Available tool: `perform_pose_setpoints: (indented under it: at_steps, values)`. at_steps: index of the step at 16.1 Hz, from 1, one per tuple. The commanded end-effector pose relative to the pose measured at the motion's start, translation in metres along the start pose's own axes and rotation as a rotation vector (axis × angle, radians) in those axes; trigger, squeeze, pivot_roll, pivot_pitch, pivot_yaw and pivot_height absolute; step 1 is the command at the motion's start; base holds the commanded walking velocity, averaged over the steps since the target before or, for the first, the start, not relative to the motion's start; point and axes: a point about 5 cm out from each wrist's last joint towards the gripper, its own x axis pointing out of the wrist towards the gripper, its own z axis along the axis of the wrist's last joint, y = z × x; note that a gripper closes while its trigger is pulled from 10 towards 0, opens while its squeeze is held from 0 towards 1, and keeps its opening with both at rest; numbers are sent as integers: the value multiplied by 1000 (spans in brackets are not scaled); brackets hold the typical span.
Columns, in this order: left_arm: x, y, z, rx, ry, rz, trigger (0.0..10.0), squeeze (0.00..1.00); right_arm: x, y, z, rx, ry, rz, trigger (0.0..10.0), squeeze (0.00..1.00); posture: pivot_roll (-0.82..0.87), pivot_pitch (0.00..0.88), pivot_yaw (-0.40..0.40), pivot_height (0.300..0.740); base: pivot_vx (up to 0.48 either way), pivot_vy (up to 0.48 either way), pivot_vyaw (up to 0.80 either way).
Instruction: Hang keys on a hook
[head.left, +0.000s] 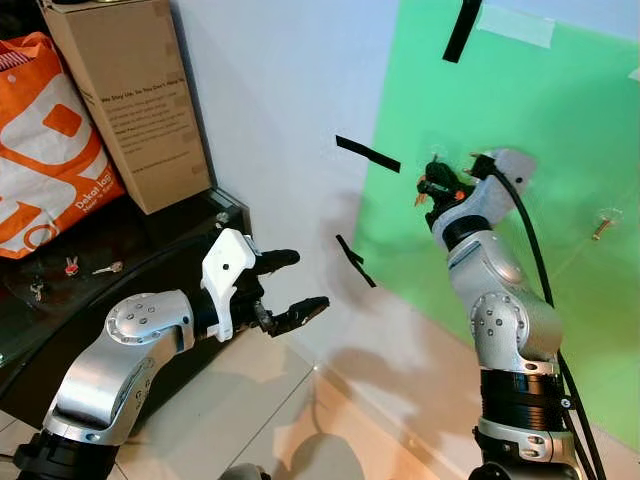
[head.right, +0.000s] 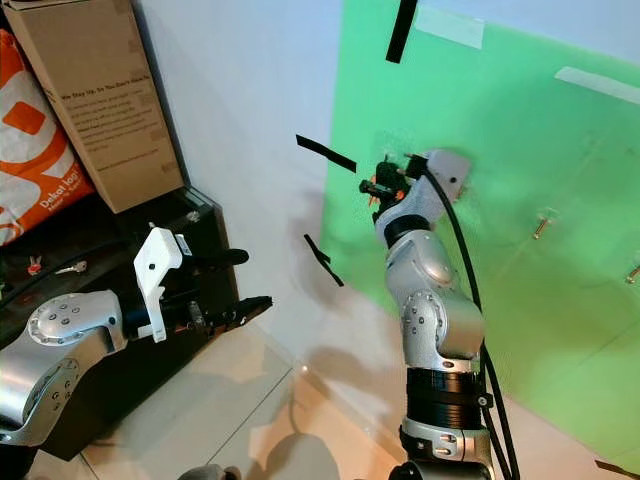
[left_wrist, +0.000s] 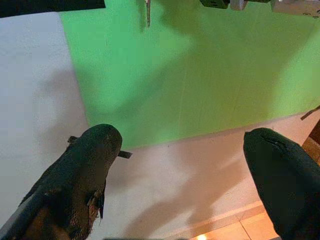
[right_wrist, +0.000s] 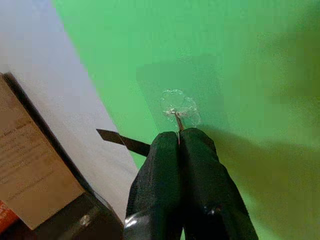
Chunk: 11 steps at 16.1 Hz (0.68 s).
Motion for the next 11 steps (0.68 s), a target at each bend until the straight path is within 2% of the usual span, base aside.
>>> perform_pose_setpoints:
  at_steps: [1,4,6,11]
  values:
    - [0,-1,-1,14,7,-8,10000,0,-2,-5,-13,-30,68,-28,10000,0,1,0,-32,740,0,0,0]
    - [-1,-1,-2,14,8,-8,10000,0,-2,-5,-14,-52,80,-32,10000,0,3,0,-35,740,0,0,0]
    - [-1,-1,-3,13,9,-9,10000,0,-2,-8,-16,-22,93,-54,10000,0,4,0,-35,740,0,0,0]
    - [-1,0,-2,14,9,-11,10000,0,-2,-9,-16,-22,96,-60,10000,0,3,0,-32,740,0,0,0]
